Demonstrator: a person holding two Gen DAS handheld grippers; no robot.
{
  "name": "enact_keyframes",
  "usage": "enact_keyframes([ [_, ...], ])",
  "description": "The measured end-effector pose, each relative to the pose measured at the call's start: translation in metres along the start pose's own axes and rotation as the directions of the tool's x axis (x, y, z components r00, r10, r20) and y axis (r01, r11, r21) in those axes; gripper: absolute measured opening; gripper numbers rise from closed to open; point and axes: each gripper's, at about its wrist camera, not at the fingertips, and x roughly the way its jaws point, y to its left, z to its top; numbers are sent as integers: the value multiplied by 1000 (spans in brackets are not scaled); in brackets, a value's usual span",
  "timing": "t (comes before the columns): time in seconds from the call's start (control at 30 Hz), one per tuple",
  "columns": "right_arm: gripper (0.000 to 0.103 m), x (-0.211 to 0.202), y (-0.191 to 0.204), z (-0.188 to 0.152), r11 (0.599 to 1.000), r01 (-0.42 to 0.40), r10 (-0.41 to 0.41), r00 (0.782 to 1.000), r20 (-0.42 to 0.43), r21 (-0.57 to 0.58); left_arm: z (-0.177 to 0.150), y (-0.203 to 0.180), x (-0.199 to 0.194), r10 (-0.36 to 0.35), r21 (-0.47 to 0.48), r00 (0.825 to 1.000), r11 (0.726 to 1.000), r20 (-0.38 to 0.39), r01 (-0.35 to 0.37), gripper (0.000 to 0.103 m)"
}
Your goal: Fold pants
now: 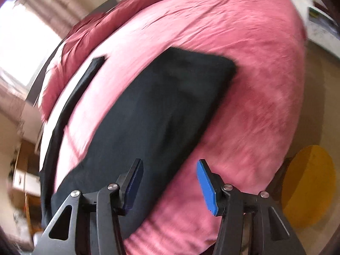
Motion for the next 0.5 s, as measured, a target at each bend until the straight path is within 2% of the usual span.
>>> enact_keyframes([
  [0.1,22,6,-3,17,999,30,-30,999,20,21,-3,3,4,6,-15,1000,1000,-6,-6,21],
  [0.2,1,9,2,27,993,121,-120,992,44,-15,-5,4,4,9,-22,1000,1000,-7,-9,22],
  [0.3,0,8,-6,33,976,215,-214,975,61,-17,-9,10,-2,14,-25,1000,1000,0,-14,25],
  [0.37,0,8,-13,34,976,216,-215,976,42,-22,-11,17,-8,14,-42,1000,999,6,-14,26],
  [0.5,2,-5,-8,26,978,199,-195,979,57,-66,-11,31,-17,10,-84,1000,996,14,-9,27],
])
